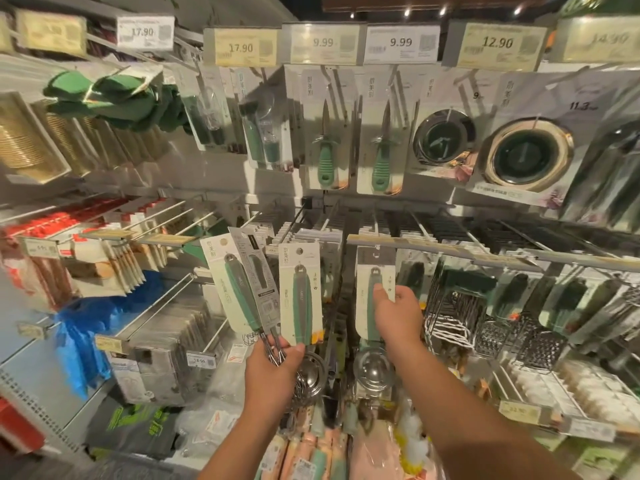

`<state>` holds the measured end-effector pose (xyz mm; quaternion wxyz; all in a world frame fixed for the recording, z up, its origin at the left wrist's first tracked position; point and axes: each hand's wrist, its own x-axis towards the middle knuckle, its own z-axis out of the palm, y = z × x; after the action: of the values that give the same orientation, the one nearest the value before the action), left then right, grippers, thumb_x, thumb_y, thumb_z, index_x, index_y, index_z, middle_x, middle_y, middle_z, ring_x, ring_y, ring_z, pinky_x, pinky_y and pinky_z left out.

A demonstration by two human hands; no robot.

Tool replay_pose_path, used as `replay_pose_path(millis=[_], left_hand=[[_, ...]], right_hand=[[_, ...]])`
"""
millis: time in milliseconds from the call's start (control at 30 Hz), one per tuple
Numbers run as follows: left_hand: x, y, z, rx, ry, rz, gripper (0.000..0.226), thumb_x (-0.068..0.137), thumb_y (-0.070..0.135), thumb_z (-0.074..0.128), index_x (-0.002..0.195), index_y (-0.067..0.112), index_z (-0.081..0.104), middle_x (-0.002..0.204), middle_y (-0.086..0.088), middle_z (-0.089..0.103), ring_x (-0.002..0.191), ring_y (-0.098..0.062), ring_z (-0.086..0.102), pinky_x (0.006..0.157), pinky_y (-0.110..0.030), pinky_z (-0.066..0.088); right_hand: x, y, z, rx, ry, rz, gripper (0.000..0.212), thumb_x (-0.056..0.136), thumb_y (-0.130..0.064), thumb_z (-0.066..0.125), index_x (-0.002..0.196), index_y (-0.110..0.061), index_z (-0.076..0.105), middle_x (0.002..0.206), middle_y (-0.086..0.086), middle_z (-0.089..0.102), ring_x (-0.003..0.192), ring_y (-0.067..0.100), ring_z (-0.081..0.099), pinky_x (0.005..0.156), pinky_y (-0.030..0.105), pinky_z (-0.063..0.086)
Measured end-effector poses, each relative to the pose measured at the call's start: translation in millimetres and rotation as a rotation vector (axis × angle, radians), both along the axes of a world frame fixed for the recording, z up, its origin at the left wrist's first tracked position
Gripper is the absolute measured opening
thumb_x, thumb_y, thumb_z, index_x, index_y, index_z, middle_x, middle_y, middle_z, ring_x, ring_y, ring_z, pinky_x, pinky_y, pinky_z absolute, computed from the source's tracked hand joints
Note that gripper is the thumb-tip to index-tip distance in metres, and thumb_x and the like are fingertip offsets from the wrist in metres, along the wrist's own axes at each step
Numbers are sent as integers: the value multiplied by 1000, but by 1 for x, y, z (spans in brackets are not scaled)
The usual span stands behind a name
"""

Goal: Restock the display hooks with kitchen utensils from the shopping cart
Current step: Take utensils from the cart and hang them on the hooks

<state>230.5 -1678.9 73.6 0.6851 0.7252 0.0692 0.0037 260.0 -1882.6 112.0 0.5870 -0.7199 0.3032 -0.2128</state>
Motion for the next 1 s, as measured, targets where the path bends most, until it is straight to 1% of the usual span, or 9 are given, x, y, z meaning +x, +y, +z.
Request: replay_pose_path(millis=[100,167,233,367,500,600,700,900,1000], left_hand=[[-3,3,-1,11,2,-8,17,93,13,75,95,11,58,93,-10,71,88,-23,69,69,-32,45],[-4,6,-5,11,13,-10,17,94,14,75,95,12,58,93,-10,71,88,-24,69,70,-33,46],[-4,9,-9,16,29,-13,18,93,14,75,94,12,57,91,-10,72,85,-25,70,70,-33,45],[-4,11,-16,46,39,-44,17,92,15,76,93,15,59,89,-12,73,83,-31,71,72,-37,51],[-7,11,-13,46,30,-90,18,92,14,77,96,14,59,90,-10,72,84,-28,70,73,-36,53],[-11,12,-9,48,20,-129,18,93,13,76,96,13,59,88,-7,70,79,-21,67,72,-33,52],[-13,17,-7,38,19,-146,16,94,13,75,97,12,59,94,-9,73,86,-22,70,76,-33,54],[-13,30,-14,53,9,-165,13,95,18,74,99,16,62,99,-7,77,91,-22,75,88,-44,60],[-12,33,-14,53,2,-155,12,96,20,73,99,17,62,99,-6,76,94,-25,74,90,-45,58]], right_hand=[[13,-5,5,55,55,-10,61,102,-44,58,152,-13,40,147,12,52,123,33,54,101,45,45],[16,-1,7,84,74,-28,74,101,-44,61,159,-14,27,160,13,37,138,39,46,109,49,41],[14,5,3,106,65,-22,74,101,-42,63,159,-16,26,163,10,33,141,39,43,112,50,39],[6,26,-5,135,71,156,39,101,-45,60,129,-18,60,126,1,66,110,21,64,104,48,52],[0,59,2,166,67,390,31,101,-51,59,104,-23,70,106,-2,76,103,20,71,96,46,58],[-5,75,6,146,36,447,30,100,-48,62,114,-23,68,111,-8,74,106,14,68,97,41,53],[-7,80,4,135,0,436,27,101,-38,64,122,-21,64,116,-8,72,110,14,66,95,38,53],[-20,76,-10,46,-26,363,57,100,-47,61,149,-24,46,149,-6,55,136,20,52,113,52,45],[-27,65,-15,8,-81,258,56,100,-47,59,150,-24,46,149,-4,54,137,22,52,113,53,44]])
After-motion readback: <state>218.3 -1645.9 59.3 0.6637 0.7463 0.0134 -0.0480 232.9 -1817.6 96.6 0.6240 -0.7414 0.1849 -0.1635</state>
